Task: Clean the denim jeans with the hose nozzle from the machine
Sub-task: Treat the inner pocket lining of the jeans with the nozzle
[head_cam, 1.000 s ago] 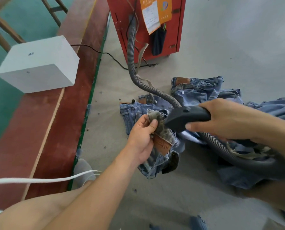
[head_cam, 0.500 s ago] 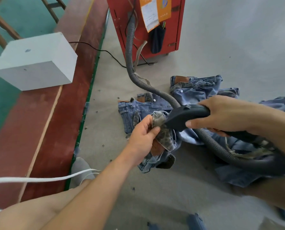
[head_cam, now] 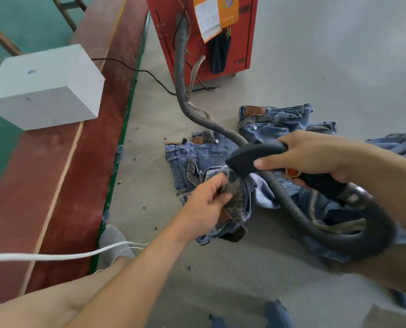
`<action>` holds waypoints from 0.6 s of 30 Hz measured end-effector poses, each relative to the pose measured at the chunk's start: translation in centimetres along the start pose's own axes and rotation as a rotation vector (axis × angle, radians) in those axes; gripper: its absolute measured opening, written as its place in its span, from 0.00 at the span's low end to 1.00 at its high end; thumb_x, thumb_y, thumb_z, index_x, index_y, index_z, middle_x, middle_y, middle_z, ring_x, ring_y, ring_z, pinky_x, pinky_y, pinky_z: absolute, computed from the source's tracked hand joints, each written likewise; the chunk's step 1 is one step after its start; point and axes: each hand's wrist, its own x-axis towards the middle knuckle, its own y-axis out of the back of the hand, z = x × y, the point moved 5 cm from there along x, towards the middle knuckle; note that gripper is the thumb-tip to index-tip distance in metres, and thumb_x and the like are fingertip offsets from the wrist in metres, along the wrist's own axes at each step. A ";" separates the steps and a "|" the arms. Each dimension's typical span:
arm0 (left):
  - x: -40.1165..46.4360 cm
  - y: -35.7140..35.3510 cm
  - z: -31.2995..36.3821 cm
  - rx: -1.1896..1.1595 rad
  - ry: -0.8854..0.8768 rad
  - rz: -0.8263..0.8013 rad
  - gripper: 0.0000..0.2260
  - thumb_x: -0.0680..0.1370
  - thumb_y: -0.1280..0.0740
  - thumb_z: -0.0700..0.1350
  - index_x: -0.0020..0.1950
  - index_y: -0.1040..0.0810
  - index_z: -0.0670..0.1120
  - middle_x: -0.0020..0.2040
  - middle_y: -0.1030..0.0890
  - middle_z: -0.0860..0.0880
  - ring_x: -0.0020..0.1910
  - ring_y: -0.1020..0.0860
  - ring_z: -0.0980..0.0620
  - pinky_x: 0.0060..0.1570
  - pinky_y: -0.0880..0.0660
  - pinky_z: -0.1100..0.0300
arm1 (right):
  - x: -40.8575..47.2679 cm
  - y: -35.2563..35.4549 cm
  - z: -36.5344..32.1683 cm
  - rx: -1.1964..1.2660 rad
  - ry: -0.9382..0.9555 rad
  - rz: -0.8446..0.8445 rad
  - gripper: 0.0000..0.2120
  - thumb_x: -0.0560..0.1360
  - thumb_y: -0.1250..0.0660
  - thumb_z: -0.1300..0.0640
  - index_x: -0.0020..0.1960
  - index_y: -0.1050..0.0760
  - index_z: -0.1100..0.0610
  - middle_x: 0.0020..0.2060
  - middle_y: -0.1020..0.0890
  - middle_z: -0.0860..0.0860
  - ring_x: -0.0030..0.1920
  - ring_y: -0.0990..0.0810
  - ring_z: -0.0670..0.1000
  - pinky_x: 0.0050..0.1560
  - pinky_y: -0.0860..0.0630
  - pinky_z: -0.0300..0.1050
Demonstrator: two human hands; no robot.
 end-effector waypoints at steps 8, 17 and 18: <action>-0.2 0.9 1.1 0.369 -0.178 0.011 0.08 0.80 0.39 0.29 0.46 0.29 0.41 0.44 0.25 0.47 0.45 0.27 0.53 0.58 0.28 0.49 | -0.8 2.0 0.6 0.034 -0.014 -0.158 0.17 0.64 0.19 0.40 0.45 0.16 0.49 0.29 0.24 0.54 0.27 0.25 0.53 0.29 0.24 0.45; -0.6 0.3 1.8 0.576 -0.315 0.034 0.13 0.79 0.39 0.28 0.45 0.32 0.46 0.50 0.25 0.53 0.52 0.25 0.48 0.61 0.26 0.47 | 0.5 1.9 0.8 0.069 0.018 0.053 0.17 0.74 0.22 0.44 0.50 0.20 0.57 0.30 0.23 0.55 0.28 0.24 0.54 0.30 0.22 0.47; -0.5 0.5 2.0 0.557 -0.320 0.058 0.14 0.79 0.38 0.27 0.44 0.33 0.46 0.48 0.27 0.54 0.48 0.28 0.49 0.52 0.26 0.49 | 0.1 2.3 0.8 0.055 0.019 0.002 0.15 0.73 0.22 0.43 0.47 0.19 0.54 0.30 0.23 0.55 0.28 0.24 0.54 0.31 0.22 0.47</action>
